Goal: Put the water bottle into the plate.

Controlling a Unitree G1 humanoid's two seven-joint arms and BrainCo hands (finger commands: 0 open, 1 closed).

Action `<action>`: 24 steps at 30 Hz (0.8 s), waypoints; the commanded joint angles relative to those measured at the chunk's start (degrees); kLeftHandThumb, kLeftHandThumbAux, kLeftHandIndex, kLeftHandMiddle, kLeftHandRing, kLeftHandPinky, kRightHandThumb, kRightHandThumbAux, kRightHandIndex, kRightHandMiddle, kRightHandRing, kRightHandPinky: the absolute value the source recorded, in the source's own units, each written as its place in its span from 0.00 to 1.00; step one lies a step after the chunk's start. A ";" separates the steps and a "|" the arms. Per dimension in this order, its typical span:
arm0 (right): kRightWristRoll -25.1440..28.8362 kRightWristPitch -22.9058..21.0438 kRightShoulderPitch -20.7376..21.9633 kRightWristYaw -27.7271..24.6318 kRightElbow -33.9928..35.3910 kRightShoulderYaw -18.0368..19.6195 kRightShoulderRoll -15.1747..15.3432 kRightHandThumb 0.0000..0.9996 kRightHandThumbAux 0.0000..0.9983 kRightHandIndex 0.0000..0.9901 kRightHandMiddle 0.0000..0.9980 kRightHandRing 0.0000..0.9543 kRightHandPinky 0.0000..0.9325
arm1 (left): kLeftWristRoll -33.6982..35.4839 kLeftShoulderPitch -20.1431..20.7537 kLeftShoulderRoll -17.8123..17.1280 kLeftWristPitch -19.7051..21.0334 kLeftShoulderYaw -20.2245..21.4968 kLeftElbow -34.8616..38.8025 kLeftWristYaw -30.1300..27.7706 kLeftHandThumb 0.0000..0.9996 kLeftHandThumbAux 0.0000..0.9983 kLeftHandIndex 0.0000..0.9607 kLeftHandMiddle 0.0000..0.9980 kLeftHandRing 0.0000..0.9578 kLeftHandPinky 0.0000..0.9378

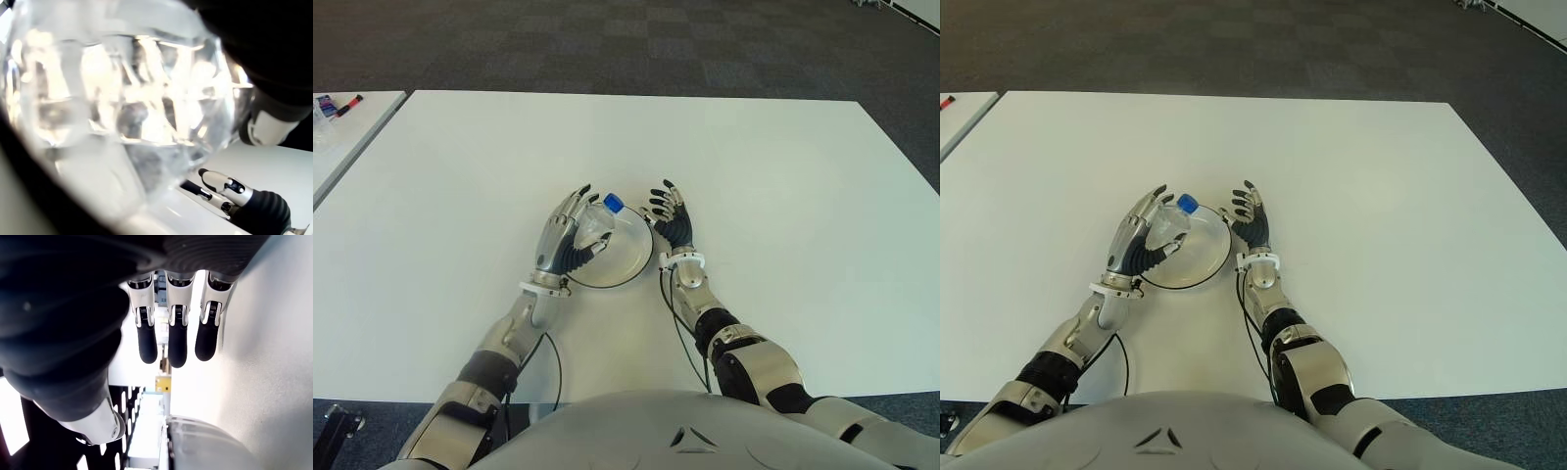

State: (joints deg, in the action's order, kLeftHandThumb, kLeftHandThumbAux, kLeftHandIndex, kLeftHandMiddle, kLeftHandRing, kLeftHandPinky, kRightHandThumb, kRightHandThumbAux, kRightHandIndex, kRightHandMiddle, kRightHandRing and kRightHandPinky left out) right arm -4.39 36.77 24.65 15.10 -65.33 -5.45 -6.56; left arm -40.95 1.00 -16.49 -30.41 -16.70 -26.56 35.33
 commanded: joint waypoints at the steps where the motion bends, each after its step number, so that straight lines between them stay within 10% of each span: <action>1: 0.56 -3.39 0.33 0.49 -3.42 0.63 -8.26 0.30 0.86 0.08 0.25 0.27 0.30 | -0.57 -0.73 -0.82 0.46 -0.86 -2.45 -0.13 0.38 0.50 0.00 0.10 0.11 0.11; 7: 0.53 -3.91 0.48 0.47 -3.44 0.54 -8.24 0.29 0.87 0.08 0.26 0.28 0.30 | -0.57 -0.49 -1.11 0.50 -0.85 -3.01 -0.21 0.34 0.51 0.00 0.10 0.11 0.11; 14: 0.73 -4.08 0.75 0.12 -3.81 0.73 -8.16 0.30 0.86 0.09 0.26 0.28 0.31 | -0.25 -0.50 -1.21 -0.48 -0.77 -3.45 0.42 0.06 0.58 0.00 0.08 0.09 0.09; 24: 0.72 -4.43 1.03 0.44 -4.08 0.82 -8.30 0.30 0.84 0.10 0.26 0.28 0.31 | 1.40 -0.54 -1.04 -3.37 -0.35 -4.52 0.30 0.00 0.65 0.00 0.07 0.06 0.07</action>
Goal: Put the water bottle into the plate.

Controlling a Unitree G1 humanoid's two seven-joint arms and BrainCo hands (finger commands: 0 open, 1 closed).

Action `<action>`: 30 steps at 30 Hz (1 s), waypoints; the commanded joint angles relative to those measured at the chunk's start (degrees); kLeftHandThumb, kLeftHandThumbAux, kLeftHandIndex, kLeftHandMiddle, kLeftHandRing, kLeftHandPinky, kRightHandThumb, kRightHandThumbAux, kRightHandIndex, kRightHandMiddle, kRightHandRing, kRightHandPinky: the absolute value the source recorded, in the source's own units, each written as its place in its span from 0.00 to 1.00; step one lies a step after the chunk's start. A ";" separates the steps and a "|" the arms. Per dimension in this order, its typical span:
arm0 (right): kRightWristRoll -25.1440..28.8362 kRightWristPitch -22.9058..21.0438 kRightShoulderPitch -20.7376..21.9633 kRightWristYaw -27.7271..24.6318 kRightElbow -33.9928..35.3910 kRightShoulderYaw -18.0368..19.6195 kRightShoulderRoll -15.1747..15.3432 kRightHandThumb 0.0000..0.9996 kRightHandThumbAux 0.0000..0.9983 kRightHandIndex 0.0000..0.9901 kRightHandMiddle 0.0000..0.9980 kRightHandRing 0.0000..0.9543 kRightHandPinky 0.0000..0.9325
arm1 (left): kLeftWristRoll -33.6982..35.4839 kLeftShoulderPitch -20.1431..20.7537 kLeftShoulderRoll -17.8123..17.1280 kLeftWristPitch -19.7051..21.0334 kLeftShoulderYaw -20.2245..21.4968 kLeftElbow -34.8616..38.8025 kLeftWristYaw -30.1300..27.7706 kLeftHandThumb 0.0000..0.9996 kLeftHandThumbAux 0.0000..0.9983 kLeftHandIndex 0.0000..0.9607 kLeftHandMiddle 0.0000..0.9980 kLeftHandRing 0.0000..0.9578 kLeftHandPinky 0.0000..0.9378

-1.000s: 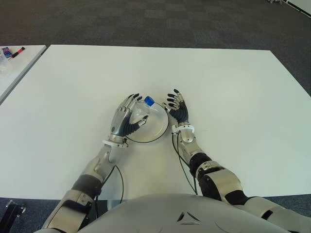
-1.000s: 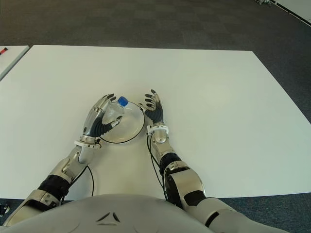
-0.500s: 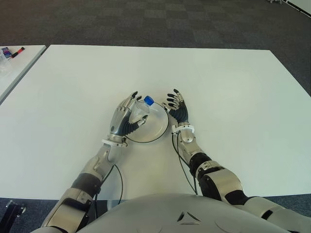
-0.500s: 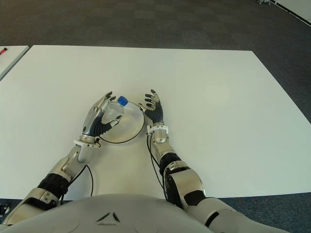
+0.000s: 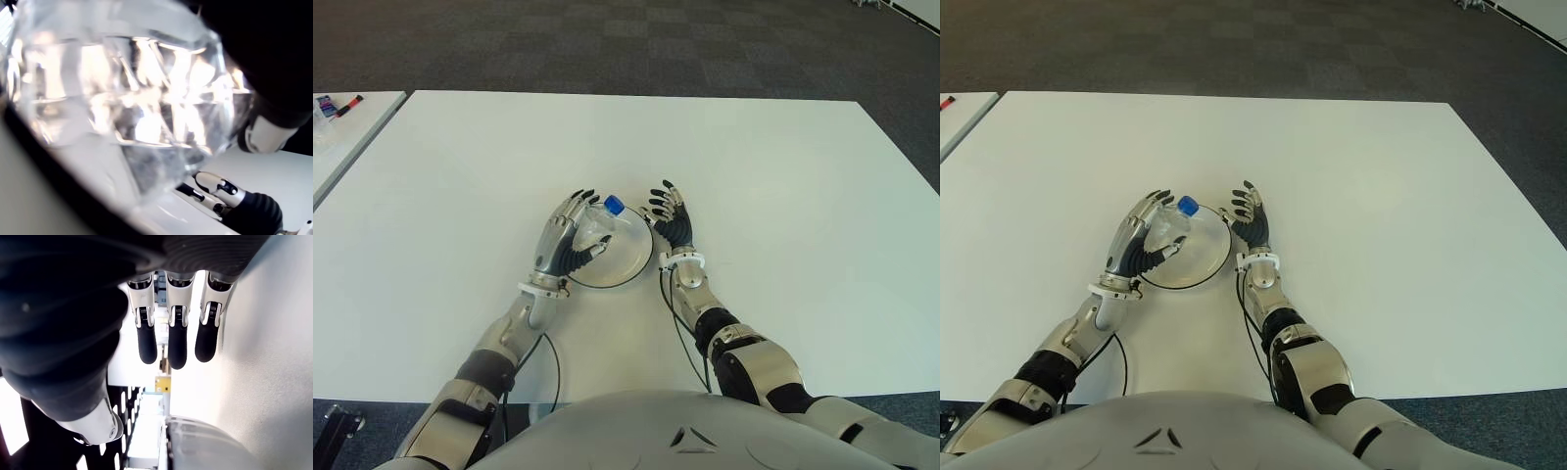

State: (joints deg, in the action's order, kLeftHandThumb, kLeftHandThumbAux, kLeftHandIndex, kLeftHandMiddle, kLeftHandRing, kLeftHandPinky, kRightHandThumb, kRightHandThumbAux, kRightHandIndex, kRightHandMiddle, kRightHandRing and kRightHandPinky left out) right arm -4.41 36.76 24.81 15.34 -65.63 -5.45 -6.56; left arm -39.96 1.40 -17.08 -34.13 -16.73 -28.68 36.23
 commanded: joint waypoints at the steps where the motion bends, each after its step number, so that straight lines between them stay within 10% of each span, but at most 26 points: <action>1: 0.76 -4.50 0.91 0.18 -3.84 0.84 -8.31 0.30 0.84 0.10 0.26 0.28 0.32 | 0.50 -0.96 -0.46 0.19 -0.31 -2.46 -0.68 0.00 0.66 0.00 0.07 0.06 0.07; 30: 0.91 -4.49 1.45 -0.29 -4.71 1.15 -8.34 0.30 0.83 0.09 0.26 0.29 0.32 | 0.36 -0.49 -0.96 -2.52 -0.19 -4.19 0.38 0.00 0.74 0.01 0.06 0.05 0.06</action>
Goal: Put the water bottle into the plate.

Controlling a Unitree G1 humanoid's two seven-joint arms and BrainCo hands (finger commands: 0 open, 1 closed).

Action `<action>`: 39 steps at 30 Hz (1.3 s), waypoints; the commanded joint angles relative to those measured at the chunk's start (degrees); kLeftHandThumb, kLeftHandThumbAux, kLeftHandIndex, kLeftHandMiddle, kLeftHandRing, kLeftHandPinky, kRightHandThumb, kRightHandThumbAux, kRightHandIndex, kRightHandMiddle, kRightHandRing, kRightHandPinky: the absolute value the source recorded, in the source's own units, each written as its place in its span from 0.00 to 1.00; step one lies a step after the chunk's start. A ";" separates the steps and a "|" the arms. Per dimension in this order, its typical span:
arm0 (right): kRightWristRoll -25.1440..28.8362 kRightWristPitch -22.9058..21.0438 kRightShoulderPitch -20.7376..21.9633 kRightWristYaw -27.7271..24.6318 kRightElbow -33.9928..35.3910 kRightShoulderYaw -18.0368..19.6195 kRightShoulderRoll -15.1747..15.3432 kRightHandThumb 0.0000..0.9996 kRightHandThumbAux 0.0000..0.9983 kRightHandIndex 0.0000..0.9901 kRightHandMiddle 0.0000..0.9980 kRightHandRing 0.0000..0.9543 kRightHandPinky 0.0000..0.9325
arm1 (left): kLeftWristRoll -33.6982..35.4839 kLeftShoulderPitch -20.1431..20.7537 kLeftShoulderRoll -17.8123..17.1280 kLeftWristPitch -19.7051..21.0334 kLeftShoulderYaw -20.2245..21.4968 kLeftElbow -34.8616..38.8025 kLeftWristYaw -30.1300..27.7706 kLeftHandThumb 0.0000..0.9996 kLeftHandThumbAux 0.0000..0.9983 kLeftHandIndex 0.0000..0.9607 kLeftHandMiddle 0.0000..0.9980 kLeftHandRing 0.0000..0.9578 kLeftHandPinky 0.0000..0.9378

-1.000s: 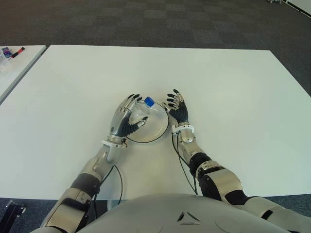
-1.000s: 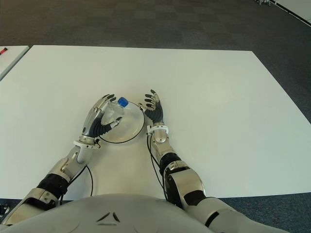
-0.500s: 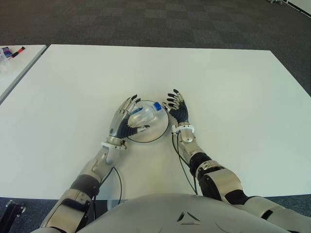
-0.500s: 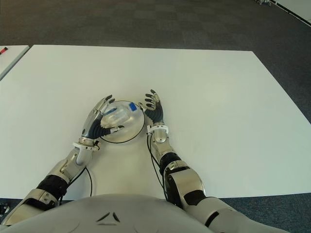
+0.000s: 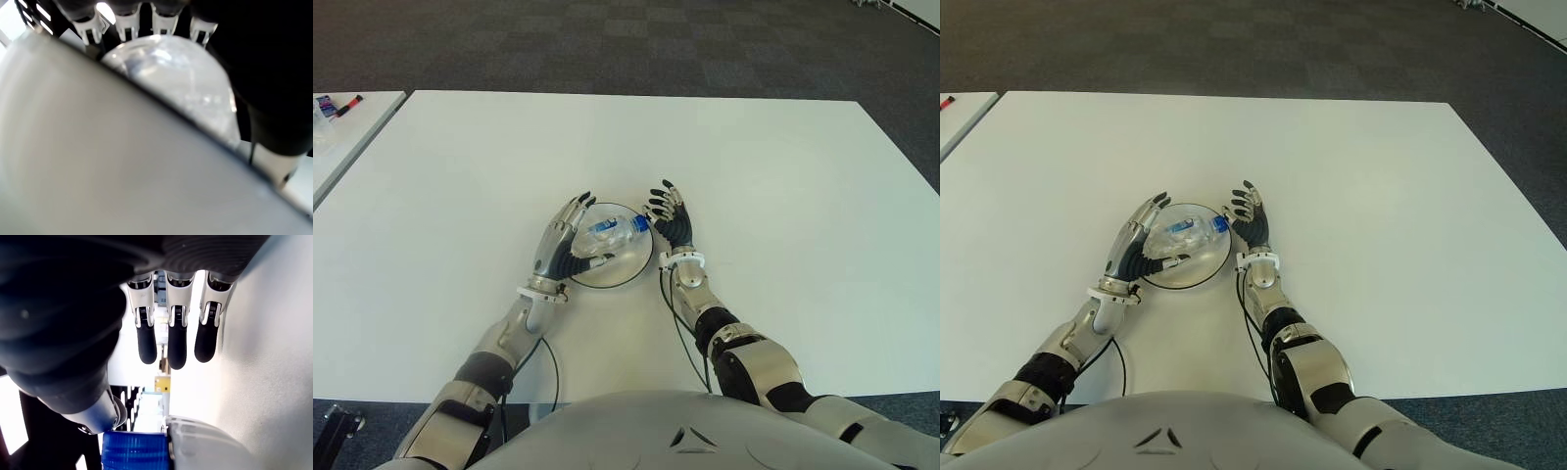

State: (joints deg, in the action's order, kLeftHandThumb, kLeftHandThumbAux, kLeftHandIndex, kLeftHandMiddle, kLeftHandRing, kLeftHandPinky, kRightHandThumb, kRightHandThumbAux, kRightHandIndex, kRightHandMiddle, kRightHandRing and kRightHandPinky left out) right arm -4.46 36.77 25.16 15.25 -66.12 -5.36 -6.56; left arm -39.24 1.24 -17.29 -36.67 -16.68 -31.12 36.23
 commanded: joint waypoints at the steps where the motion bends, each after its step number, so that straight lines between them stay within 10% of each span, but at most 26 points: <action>1: 0.95 -4.45 1.12 -0.12 -4.23 1.08 -8.37 0.30 0.83 0.09 0.26 0.29 0.32 | -0.39 -0.32 -0.78 -0.02 -0.23 -1.76 0.40 0.00 0.74 0.01 0.06 0.05 0.06; 39: 0.78 -4.49 0.80 -0.29 -3.59 0.68 -8.24 0.29 0.84 0.09 0.26 0.28 0.31 | 2.79 -0.40 -1.79 1.08 2.57 1.75 -2.36 0.00 0.72 0.04 0.08 0.06 0.07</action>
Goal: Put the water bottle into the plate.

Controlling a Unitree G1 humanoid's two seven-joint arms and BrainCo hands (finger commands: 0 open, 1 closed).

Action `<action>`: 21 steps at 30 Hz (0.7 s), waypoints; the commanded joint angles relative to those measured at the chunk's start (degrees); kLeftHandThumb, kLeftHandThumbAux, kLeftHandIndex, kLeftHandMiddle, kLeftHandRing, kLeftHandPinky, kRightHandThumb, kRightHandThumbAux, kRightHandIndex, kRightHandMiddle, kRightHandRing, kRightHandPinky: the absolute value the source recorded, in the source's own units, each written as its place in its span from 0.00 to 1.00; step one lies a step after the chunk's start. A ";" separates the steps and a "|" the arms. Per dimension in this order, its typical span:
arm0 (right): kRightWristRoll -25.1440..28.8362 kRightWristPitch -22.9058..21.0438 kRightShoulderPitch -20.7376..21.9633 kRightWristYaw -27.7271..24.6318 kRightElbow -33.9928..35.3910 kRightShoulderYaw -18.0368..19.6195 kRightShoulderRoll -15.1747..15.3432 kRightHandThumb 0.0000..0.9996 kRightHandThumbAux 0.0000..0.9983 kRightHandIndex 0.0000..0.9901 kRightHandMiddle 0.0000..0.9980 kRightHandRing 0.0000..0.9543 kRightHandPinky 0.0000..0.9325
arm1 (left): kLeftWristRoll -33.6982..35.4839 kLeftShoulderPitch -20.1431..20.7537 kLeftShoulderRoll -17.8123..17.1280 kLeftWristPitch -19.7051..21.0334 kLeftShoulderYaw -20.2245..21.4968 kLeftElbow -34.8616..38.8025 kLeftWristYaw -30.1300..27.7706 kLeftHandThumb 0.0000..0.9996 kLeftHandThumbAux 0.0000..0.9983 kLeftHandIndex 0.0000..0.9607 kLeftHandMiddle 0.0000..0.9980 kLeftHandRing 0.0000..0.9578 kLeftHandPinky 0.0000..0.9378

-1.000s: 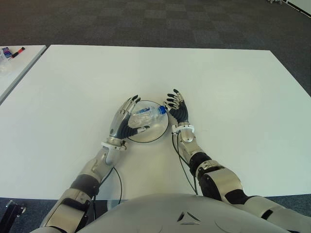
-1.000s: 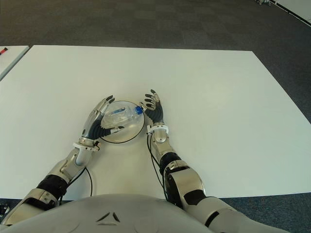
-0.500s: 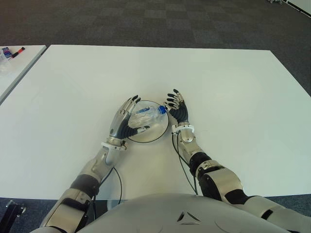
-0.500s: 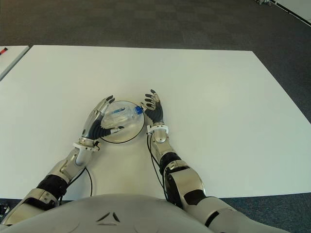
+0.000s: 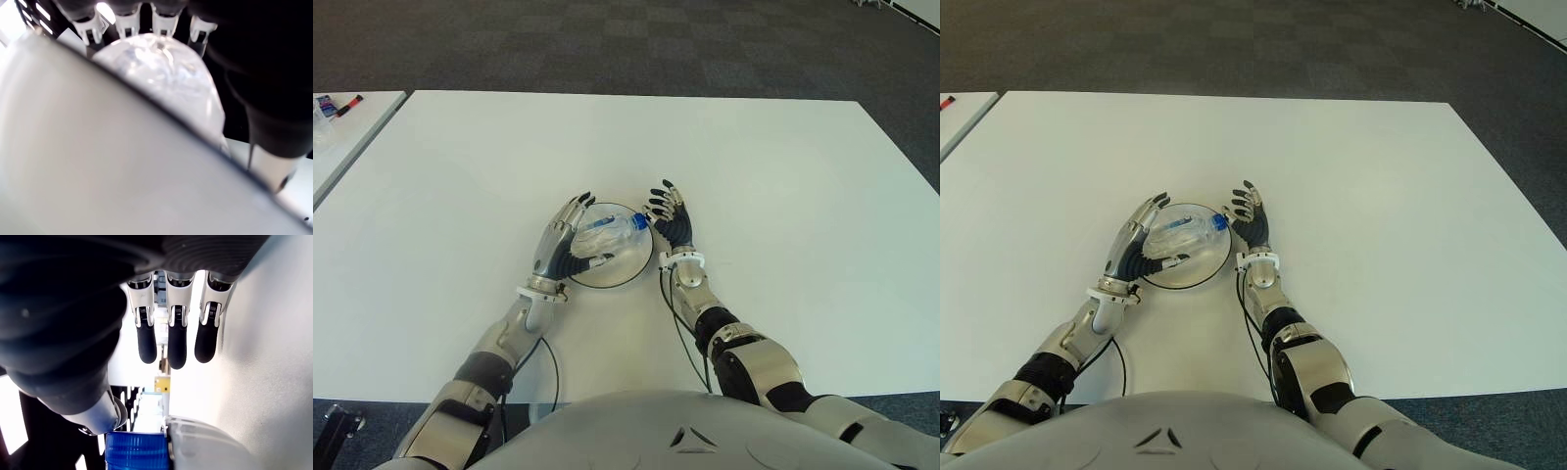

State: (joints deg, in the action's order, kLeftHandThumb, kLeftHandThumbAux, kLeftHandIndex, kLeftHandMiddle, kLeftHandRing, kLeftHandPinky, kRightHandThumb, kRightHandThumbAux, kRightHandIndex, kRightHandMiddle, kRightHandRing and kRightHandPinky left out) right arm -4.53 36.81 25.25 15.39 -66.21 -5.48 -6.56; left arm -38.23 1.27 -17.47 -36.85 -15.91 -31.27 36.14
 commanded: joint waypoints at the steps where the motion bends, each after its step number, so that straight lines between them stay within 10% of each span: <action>1: 0.91 -4.61 0.73 -0.61 -3.50 0.83 -8.25 0.29 0.84 0.09 0.26 0.28 0.31 | 2.53 -0.73 -1.86 1.70 2.51 4.20 -3.17 0.00 0.72 0.04 0.08 0.06 0.08; 21: 0.91 -3.23 0.35 -0.05 -3.06 1.10 -8.47 0.28 0.86 0.09 0.27 0.29 0.31 | -0.54 -6.21 -1.94 1.73 7.71 25.42 -2.24 0.00 0.78 0.07 0.09 0.07 0.07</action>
State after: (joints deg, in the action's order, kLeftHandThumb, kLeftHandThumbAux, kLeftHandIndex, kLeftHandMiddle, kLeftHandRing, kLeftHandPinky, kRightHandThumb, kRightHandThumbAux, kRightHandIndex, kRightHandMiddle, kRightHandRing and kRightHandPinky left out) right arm -4.44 37.02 25.26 15.05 -66.12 -5.17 -6.55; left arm -37.83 -3.65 -19.35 -35.06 -9.38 -8.37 33.49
